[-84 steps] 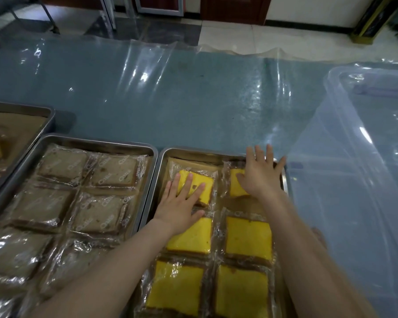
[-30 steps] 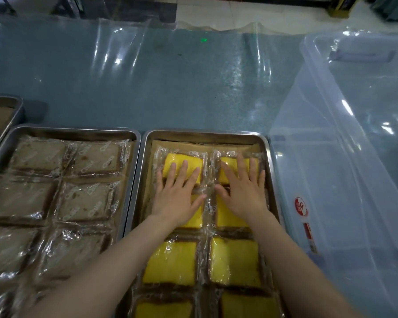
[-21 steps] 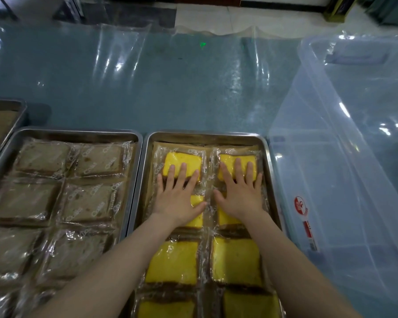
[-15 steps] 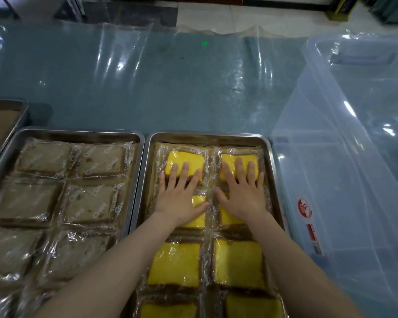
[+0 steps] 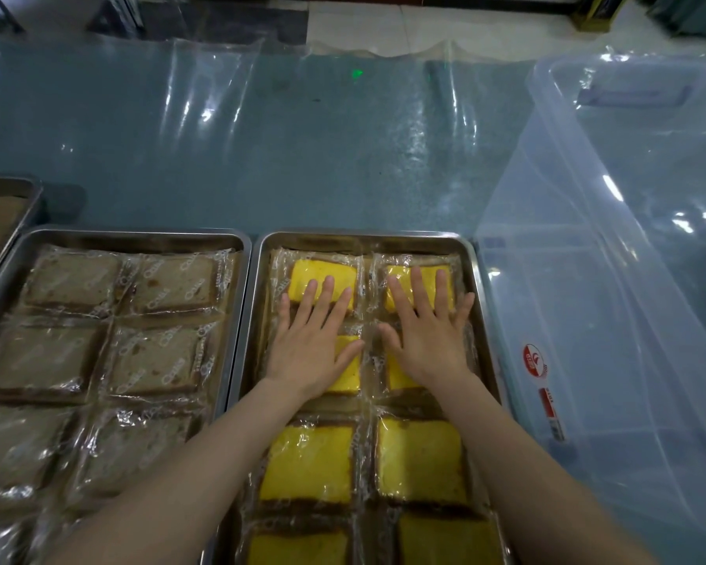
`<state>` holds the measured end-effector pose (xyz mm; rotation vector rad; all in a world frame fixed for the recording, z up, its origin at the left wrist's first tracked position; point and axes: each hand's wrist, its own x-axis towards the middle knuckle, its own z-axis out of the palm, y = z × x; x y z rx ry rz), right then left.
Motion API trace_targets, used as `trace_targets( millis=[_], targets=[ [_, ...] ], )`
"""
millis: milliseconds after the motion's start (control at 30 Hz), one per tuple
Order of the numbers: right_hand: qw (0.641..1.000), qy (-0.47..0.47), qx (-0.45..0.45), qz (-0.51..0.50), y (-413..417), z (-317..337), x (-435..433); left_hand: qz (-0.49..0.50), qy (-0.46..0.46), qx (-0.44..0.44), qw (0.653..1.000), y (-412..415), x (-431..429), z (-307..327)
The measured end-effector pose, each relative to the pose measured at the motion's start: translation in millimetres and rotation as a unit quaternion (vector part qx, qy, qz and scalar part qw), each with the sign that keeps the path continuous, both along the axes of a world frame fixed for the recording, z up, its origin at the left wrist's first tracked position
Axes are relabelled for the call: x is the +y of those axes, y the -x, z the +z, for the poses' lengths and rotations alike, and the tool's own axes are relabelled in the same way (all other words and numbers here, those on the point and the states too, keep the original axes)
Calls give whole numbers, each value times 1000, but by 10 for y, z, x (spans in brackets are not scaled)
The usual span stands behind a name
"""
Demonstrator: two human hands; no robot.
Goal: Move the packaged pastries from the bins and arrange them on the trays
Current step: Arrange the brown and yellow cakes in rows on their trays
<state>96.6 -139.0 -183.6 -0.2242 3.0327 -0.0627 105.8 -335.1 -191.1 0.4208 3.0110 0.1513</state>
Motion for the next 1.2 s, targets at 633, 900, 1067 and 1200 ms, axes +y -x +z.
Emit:
trace_targets(
  millis=[633, 900, 1067, 1200],
  targets=[
    [998, 54, -8, -6, -792, 88, 139, -13, -44, -64, 997, -805, -115, 166],
    [993, -1, -113, 23, -1486, -91, 232, -27, 23, -100, 994, -1529, -134, 88],
    [992, -31, -112, 50, -1371, -46, 333, -28, 37, -76, 996, -1428, -87, 64],
    [992, -46, -106, 58, -1360, 0, 377, -28, 33, -77, 996, -1376, -45, 66]
  ],
)
